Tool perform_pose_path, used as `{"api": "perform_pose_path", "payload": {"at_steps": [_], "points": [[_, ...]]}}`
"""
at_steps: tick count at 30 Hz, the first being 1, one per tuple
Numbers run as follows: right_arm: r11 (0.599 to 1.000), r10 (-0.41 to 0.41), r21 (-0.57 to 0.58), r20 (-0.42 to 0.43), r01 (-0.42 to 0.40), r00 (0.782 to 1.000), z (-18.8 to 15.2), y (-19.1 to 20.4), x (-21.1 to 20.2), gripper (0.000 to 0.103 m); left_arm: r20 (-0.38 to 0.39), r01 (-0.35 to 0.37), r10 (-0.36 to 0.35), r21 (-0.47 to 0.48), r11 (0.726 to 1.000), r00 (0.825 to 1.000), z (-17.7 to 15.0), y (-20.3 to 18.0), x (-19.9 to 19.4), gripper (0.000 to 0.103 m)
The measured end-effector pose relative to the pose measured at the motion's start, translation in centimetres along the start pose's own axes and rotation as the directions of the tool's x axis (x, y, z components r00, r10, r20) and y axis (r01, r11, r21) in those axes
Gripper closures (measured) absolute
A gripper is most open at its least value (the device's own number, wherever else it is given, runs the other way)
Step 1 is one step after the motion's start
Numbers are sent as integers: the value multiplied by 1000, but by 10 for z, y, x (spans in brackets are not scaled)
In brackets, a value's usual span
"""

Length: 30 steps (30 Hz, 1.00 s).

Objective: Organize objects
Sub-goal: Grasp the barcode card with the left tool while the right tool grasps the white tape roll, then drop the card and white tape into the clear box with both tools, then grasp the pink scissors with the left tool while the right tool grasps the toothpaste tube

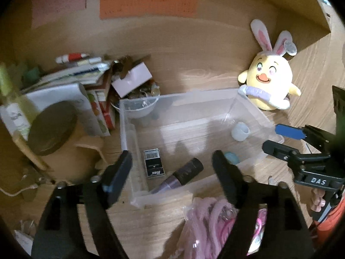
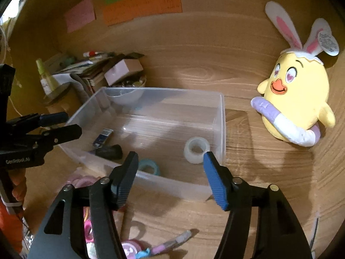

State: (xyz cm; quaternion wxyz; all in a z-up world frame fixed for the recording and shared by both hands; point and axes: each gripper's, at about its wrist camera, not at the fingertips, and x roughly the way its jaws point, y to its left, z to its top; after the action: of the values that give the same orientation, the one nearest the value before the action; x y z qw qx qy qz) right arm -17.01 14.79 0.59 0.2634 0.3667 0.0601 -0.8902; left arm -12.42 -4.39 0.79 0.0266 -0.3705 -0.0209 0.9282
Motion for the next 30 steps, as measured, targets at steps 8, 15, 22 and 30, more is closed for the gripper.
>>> {"api": "perform_pose_path", "payload": {"at_steps": [8,15,22,30], "points": [[1000,-15,4,75,15,997,-19,3,-52,23,52,-27,26,22,999,998,-20,-9,-38,5],[999,-22,51,52,19,998,-62,-2,-72,22,4,14,-14,-2,1000,1000,-54,-14,-47,5],[989,29,146,-33,-24,999,-109,-10,-72,22,-50,68,-67,16,998,996,-88,-32,-46,36],[991,46,132,-82,-35,996,-139,12,-71,42,-82,145,-141,45,988,987,-112,-60,-50,61]]}}
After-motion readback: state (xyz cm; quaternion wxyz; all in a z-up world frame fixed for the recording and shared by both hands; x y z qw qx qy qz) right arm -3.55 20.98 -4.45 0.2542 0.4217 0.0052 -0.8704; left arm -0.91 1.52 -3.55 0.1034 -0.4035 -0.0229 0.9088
